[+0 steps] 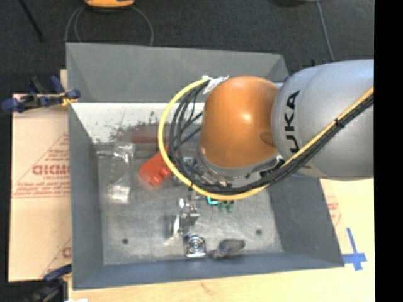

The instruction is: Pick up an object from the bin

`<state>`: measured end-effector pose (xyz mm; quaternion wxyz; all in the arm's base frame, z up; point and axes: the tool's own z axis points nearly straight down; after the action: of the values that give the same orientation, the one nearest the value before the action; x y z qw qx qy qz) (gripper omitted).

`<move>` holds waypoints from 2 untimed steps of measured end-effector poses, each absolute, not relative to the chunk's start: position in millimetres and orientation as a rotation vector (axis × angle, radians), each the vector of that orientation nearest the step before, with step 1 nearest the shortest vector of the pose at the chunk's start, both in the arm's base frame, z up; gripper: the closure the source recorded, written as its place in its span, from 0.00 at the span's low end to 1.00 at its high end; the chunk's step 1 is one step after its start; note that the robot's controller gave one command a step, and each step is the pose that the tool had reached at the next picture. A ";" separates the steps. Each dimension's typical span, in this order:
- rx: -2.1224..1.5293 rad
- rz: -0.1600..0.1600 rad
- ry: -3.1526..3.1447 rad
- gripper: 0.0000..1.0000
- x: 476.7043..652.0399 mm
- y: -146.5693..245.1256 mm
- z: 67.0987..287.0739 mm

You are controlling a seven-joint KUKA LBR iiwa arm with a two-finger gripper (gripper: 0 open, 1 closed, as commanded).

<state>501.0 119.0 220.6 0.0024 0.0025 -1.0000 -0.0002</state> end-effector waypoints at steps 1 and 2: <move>0.613 -0.001 -3.090 0.00 525.6 109.9 72.4; 0.593 0.003 -3.092 0.00 526.9 76.1 102.1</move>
Offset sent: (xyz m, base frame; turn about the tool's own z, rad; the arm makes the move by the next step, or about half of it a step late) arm 0.0217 -0.0091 -0.1506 -0.3877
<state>526.9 76.1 102.1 -0.0035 0.1883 -0.9821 0.0009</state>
